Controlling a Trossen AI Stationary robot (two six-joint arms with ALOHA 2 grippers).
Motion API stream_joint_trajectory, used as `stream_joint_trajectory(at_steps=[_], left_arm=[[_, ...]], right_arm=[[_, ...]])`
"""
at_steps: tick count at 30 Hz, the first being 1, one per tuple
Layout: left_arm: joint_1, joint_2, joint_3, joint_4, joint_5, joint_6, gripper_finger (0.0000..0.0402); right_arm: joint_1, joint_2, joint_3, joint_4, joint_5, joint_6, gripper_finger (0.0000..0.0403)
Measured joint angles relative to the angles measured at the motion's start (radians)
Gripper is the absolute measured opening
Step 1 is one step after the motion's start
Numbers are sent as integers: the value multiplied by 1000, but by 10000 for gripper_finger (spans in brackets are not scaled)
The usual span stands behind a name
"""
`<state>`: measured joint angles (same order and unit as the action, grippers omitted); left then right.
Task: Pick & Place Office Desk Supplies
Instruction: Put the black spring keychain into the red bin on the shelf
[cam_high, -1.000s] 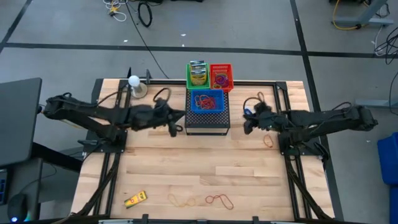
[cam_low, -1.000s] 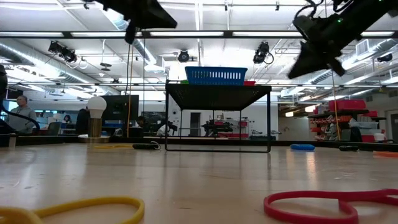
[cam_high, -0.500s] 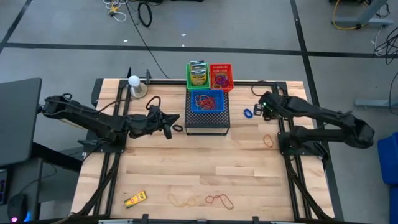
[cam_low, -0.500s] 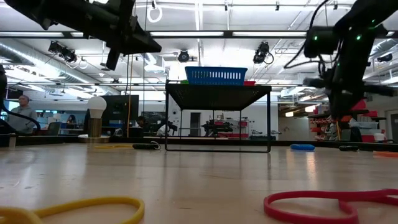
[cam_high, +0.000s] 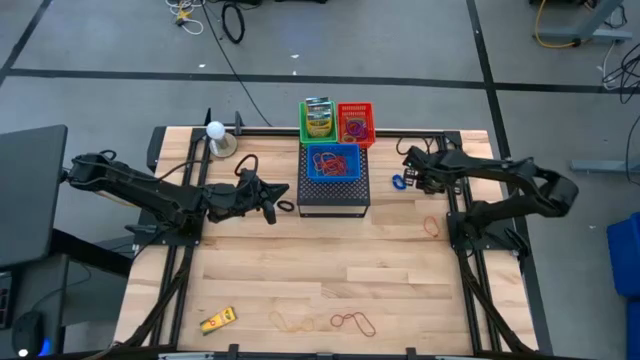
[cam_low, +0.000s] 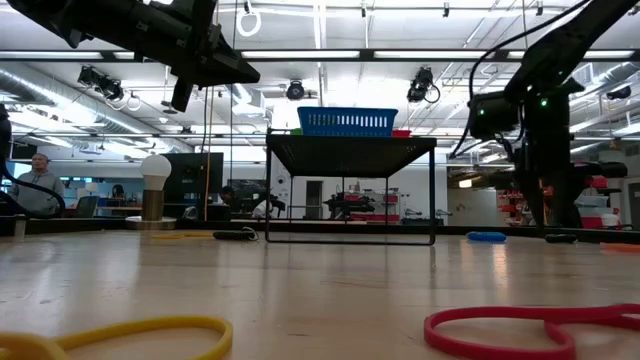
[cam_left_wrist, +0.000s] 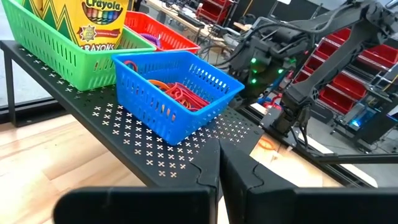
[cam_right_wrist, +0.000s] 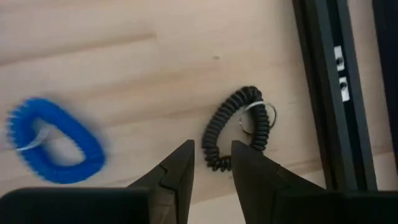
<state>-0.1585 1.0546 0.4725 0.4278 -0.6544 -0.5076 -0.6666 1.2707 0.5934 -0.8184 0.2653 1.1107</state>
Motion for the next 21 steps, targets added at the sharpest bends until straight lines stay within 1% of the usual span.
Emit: stream_joint_trajectory(at_steps=[4,9,13,16,21], left_arm=[[-1,0,0,0,4,-1,8],[-9,0,0,0,5,-1,8],[-21,0,0,1,3,0,8],[-26,0,0,1,3,1,8],[-25,0,0,2,0,2,8]], right_arm=[[0,65,0,34,6,-1,110],[-22,138,0,60,-14,-7,109],[-29,147,2,75,-17,-18,106],[-29,142,1,84,-22,-28,84],[-29,133,0,99,-24,-76,19]])
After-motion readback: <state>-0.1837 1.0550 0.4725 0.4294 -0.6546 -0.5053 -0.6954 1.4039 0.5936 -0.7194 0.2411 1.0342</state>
